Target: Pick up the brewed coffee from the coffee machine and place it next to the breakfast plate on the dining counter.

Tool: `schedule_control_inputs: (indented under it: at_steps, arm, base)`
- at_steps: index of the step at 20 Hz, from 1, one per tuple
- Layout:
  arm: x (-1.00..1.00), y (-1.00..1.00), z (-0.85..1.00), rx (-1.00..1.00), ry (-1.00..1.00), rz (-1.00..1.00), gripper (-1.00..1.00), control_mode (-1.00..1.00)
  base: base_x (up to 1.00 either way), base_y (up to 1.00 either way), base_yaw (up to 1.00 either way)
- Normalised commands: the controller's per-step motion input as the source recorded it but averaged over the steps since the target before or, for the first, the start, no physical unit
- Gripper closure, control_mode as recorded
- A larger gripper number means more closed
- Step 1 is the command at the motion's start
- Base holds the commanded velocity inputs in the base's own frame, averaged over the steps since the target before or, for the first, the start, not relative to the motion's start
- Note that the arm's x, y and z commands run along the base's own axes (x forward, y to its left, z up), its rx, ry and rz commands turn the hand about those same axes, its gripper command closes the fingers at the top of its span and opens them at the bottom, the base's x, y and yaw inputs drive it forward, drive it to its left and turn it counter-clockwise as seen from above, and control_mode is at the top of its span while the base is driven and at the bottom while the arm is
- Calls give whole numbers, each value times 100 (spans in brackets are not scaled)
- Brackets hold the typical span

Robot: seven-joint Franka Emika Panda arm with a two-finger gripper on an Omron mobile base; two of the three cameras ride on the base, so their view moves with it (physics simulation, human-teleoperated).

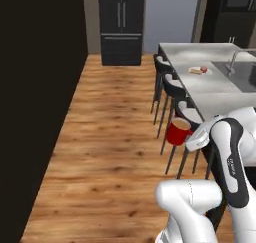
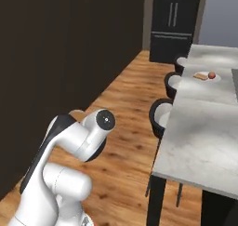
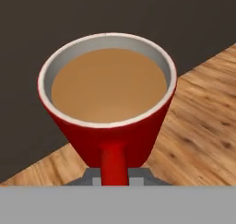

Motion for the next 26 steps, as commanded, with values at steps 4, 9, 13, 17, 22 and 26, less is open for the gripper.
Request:
schedule_control_inputs:
  at_steps: [4,9,13,17,22,26]
  arm:
    - [0,0,0,0,0,0,100,100]
    - [0,0,0,0,0,0,100,100]
    - [0,0,0,0,0,0,100,100]
    - [0,0,0,0,0,0,100,100]
    - [0,0,0,0,0,0,100,100]
    - [0,0,0,0,0,0,100,100]
  base:
    - [99,96,-60]
    - [100,94,-59]
    - [100,91,-59]
    - [100,88,-59]
    - [98,83,-60]
    - [100,84,-59]
